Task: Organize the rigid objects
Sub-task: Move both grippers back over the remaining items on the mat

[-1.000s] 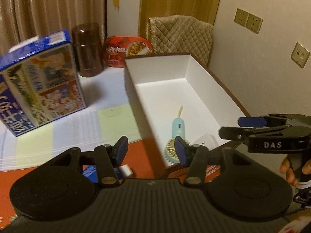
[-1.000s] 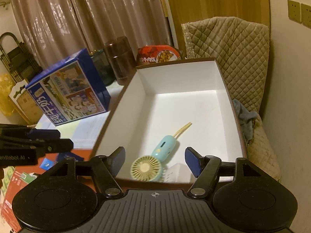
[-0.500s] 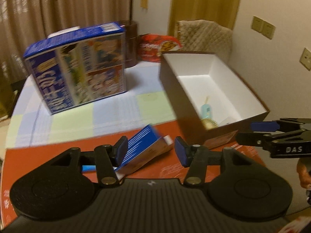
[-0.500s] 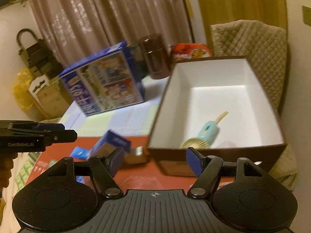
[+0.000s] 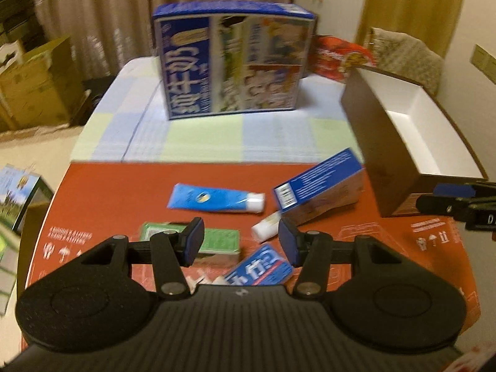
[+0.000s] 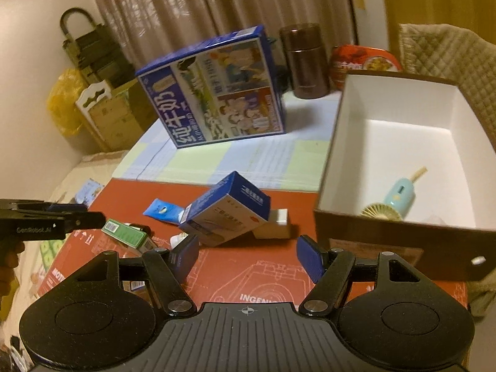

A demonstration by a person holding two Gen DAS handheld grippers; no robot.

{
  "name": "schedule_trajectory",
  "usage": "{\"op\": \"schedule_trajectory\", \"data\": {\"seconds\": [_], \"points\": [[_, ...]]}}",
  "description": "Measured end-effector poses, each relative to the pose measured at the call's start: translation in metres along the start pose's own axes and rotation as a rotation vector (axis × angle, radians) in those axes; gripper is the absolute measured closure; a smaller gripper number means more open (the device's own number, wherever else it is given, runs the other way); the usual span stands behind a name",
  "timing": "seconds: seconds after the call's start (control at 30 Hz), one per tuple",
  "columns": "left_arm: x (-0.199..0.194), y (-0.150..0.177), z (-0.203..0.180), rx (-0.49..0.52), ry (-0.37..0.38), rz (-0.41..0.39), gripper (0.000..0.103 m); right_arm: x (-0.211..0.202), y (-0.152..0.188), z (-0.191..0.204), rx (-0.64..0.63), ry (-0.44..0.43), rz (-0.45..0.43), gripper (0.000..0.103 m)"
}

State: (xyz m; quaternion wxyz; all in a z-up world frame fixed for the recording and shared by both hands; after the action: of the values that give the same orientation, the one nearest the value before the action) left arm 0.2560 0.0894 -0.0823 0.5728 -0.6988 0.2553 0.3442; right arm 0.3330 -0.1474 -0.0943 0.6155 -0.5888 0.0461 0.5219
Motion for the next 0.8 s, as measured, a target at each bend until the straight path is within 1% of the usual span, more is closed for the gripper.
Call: {"op": "schedule_trajectory", "data": {"seconds": [0.23, 0.43, 0.57, 0.8], "points": [[0.006, 0.01, 0.025, -0.06, -0.046, 0.015, 0.054, 0.024, -0.014, 0.006, -0.089, -0.016, -0.004, 0.035], [0.015, 0.014, 0.038, -0.1, -0.07, 0.033, 0.054, 0.049, -0.026, 0.008, -0.173, -0.034, 0.005, 0.035], [0.021, 0.02, 0.043, -0.118, -0.08, 0.055, 0.054, 0.07, -0.03, 0.013, -0.265, -0.054, 0.021, 0.035], [0.029, 0.029, 0.051, -0.148, -0.088, 0.084, 0.054, 0.104, -0.026, 0.024, -0.453, -0.092, 0.061, 0.035]]}}
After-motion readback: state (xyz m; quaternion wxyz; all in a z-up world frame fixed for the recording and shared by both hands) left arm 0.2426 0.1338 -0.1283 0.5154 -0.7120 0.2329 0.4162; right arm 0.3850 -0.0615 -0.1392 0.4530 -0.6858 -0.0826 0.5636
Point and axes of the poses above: each gripper's, at about its wrist camera, not at the fingertips, and x roughly the way its jaws point, z to its left, y to its underside, the point moved 9 cm from there along x, roughly the way its jaws point, and after that the axes turned 5 degrees about y, right-handed, at the moved point
